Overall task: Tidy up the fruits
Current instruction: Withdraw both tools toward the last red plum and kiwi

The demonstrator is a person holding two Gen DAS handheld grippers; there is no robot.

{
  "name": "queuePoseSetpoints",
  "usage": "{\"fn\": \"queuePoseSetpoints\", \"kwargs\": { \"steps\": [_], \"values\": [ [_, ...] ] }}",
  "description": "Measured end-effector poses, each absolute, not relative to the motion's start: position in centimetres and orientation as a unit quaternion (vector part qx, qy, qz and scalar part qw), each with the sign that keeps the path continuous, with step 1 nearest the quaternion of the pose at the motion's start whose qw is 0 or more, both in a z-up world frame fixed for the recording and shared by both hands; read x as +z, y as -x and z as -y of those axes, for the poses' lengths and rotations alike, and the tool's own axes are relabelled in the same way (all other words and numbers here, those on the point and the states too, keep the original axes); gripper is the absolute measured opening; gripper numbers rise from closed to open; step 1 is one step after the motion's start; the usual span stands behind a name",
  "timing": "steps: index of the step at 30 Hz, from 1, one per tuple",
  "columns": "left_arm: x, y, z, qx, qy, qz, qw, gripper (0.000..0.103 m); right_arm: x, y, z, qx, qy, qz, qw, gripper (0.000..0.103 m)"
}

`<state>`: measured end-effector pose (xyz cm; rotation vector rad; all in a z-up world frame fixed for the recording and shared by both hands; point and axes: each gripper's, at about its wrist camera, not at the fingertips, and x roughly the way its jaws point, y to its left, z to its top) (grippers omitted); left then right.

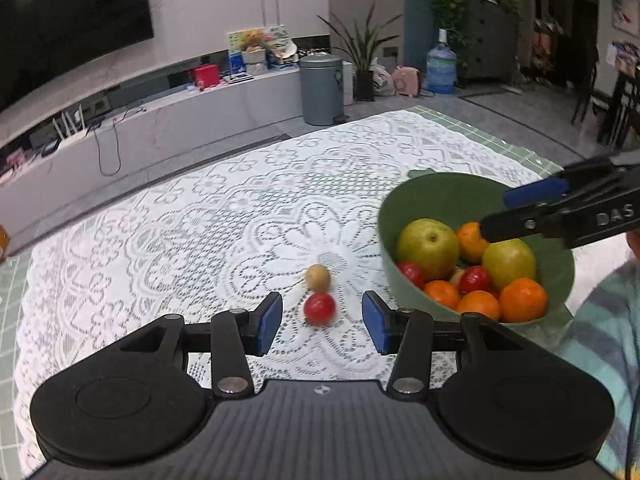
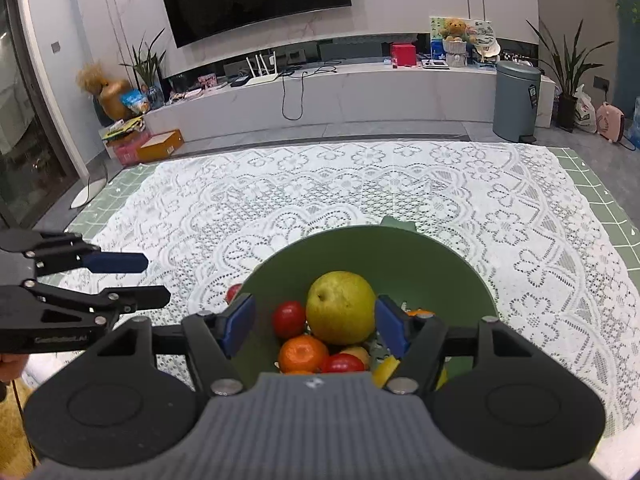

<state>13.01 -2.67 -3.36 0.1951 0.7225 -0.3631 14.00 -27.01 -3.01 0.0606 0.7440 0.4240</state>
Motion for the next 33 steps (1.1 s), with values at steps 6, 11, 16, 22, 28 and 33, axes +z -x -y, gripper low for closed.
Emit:
{"fn": "queuePoseSetpoints", "kwargs": {
  "steps": [6, 11, 16, 22, 28, 33],
  "values": [
    [-4.2, -13.6, 0.7, -0.172, -0.064, -0.344, 0.921, 0.055, -3.0, -14.2, 26.2, 0.194, -0.022, -0.361, 0.912, 0.064],
    [-5.2, -14.0, -0.7, -0.175, -0.036, -0.343, 0.922, 0.055, -3.1, -14.7, 25.3, 0.200, -0.044, -0.349, 0.915, 0.064],
    [-5.9, -14.6, -1.5, -0.188, -0.025, -0.341, 0.921, 0.055, -3.6, -15.7, 24.4, 0.197, -0.085, -0.333, 0.918, 0.064],
    [-6.9, -14.9, -0.8, -0.218, -0.043, -0.348, 0.911, 0.055, -3.6, -16.6, 22.8, 0.200, -0.065, -0.325, 0.922, 0.063],
    [-8.3, -16.0, 0.0, -0.236, -0.042, -0.361, 0.901, 0.054, -3.6, -17.4, 22.1, 0.211, -0.058, -0.314, 0.924, 0.058],
    [-9.7, -17.0, 0.4, -0.234, -0.042, -0.371, 0.898, 0.054, -3.8, -17.7, 19.9, 0.212, -0.006, -0.293, 0.932, 0.053]
  ]
}}
